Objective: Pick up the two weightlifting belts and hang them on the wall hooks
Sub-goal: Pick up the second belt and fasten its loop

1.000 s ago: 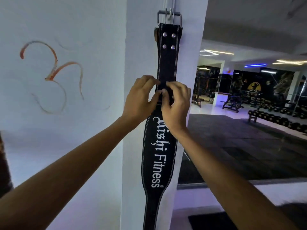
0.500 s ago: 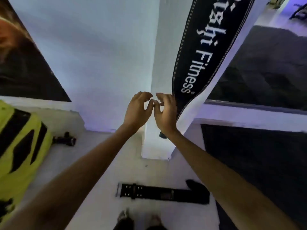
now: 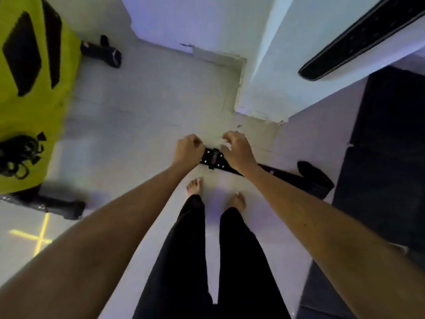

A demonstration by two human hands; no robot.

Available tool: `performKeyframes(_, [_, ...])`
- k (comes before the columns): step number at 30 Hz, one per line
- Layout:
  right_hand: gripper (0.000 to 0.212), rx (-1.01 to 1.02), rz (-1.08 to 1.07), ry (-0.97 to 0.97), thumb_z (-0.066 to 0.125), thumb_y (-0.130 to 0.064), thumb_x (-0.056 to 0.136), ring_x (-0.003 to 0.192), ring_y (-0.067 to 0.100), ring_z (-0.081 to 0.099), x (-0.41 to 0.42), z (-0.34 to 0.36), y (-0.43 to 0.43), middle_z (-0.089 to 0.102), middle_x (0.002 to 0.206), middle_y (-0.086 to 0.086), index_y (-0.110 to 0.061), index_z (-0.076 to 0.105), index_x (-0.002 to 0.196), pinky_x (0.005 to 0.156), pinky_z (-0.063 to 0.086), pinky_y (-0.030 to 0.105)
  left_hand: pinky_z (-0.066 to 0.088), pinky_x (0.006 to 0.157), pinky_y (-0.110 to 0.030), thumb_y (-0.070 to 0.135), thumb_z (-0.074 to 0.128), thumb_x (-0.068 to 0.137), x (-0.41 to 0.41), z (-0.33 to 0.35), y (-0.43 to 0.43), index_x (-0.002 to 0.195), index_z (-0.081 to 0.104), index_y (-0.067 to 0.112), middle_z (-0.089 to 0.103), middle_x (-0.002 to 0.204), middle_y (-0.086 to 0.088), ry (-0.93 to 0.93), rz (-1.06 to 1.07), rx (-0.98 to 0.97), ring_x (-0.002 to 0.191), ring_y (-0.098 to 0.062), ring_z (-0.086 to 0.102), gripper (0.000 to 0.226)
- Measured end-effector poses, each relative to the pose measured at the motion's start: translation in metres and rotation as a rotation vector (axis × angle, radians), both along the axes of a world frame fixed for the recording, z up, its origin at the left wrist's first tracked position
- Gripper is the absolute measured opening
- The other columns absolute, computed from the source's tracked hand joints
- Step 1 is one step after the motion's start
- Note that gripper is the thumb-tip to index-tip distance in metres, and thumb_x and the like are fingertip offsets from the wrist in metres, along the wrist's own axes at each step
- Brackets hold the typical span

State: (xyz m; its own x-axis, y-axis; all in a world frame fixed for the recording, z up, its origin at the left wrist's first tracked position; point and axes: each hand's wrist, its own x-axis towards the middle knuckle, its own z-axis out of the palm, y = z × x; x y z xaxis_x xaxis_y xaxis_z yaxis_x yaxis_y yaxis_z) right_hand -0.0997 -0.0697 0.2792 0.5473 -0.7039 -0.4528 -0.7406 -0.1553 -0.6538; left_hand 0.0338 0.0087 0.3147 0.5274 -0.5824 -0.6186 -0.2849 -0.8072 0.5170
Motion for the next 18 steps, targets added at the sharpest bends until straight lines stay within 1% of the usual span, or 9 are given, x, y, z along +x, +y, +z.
performKeyframes(4, [0.037, 0.125, 0.133, 0.146, 0.067, -0.014, 0.084, 0.112, 0.032, 0.052, 0.0, -0.138, 0.021, 0.057, 0.117, 0.019, -0.003, 0.058, 0.118, 0.092, 0.044, 0.037, 0.048, 0.071, -0.03, 0.009, 0.055, 0.083, -0.002, -0.125, 0.028, 0.08, 0.067, 0.004, 0.065, 0.081, -0.014, 0.119, 0.121, 0.166, 0.078, -0.027, 0.06, 0.013])
performKeyframes(6, [0.039, 0.167, 0.147, 0.202, 0.065, -0.014, 0.086, 0.116, 0.032, 0.051, 0.0, -0.209, 0.031, 0.053, 0.123, 0.018, -0.004, 0.054, 0.122, 0.096, 0.047, 0.042, 0.057, 0.075, -0.037, 0.01, 0.057, 0.08, -0.005, -0.196, 0.042, 0.079, 0.07, -0.004, 0.069, 0.079, -0.016, 0.186, 0.226, 0.226, 0.074, -0.03, 0.065, 0.018])
performKeyframes(9, [0.038, 0.165, 0.065, 0.258, 0.065, -0.016, 0.088, 0.119, 0.035, 0.048, 0.003, -0.306, 0.029, 0.054, 0.124, 0.02, -0.002, 0.053, 0.121, 0.098, 0.042, 0.041, 0.058, 0.084, -0.043, 0.015, 0.064, 0.079, -0.014, -0.299, 0.061, 0.07, 0.068, 0.003, 0.073, 0.087, -0.021, 0.327, 0.357, 0.31, 0.083, -0.035, 0.07, 0.016])
performKeyframes(11, [0.051, 0.155, 0.09, 0.299, 0.07, -0.022, 0.084, 0.122, 0.037, 0.044, 0.006, -0.367, 0.018, 0.052, 0.127, 0.021, -0.003, 0.049, 0.127, 0.099, 0.04, 0.042, 0.056, 0.088, -0.043, 0.019, 0.068, 0.079, -0.023, -0.362, 0.068, 0.065, 0.064, 0.012, 0.073, 0.089, -0.02, 0.385, 0.442, 0.347, 0.088, -0.035, 0.07, 0.016])
performKeyframes(12, [0.062, 0.144, 0.157, 0.319, 0.073, -0.025, 0.081, 0.125, 0.038, 0.041, 0.008, -0.394, 0.011, 0.049, 0.131, 0.021, -0.004, 0.045, 0.133, 0.101, 0.039, 0.043, 0.057, 0.085, -0.041, 0.02, 0.068, 0.08, -0.029, -0.387, 0.069, 0.067, 0.063, 0.013, 0.072, 0.085, -0.017, 0.418, 0.479, 0.363, 0.083, -0.033, 0.069, 0.016])
performKeyframes(13, [0.074, 0.139, 0.24, 0.338, 0.076, -0.028, 0.079, 0.13, 0.038, 0.036, 0.01, -0.417, 0.005, 0.044, 0.137, 0.021, -0.007, 0.039, 0.139, 0.104, 0.039, 0.046, 0.057, 0.076, -0.036, 0.019, 0.068, 0.082, -0.035, -0.407, 0.068, 0.069, 0.062, 0.012, 0.069, 0.079, -0.014, 0.458, 0.523, 0.371, 0.074, -0.028, 0.066, 0.016])
performKeyframes(15, [0.094, 0.148, 0.381, 0.397, 0.079, -0.037, 0.075, 0.137, 0.039, 0.027, 0.017, -0.457, -0.005, 0.033, 0.148, 0.019, -0.013, 0.025, 0.148, 0.106, 0.037, 0.052, 0.046, 0.057, -0.028, 0.014, 0.064, 0.086, -0.045, -0.442, 0.064, 0.071, 0.058, 0.008, 0.059, 0.069, -0.009, 0.561, 0.634, 0.384, 0.059, -0.02, 0.054, 0.017])
performKeyframes(17, [0.103, 0.129, 0.467, 0.471, 0.08, -0.045, 0.071, 0.137, 0.041, 0.028, 0.022, -0.486, -0.011, 0.03, 0.151, 0.016, -0.017, 0.02, 0.15, 0.105, 0.037, 0.055, 0.036, 0.051, -0.025, 0.009, 0.059, 0.088, -0.052, -0.472, 0.062, 0.071, 0.055, 0.007, 0.05, 0.066, -0.009, 0.65, 0.729, 0.364, 0.053, -0.017, 0.044, 0.018])
performKeyframes(18, [0.104, 0.109, 0.472, 0.506, 0.081, -0.048, 0.068, 0.134, 0.041, 0.032, 0.022, -0.494, -0.011, 0.032, 0.149, 0.016, -0.017, 0.023, 0.148, 0.103, 0.039, 0.055, 0.034, 0.051, -0.025, 0.009, 0.058, 0.089, -0.055, -0.482, 0.06, 0.072, 0.054, 0.007, 0.048, 0.066, -0.008, 0.67, 0.761, 0.358, 0.053, -0.017, 0.042, 0.017])
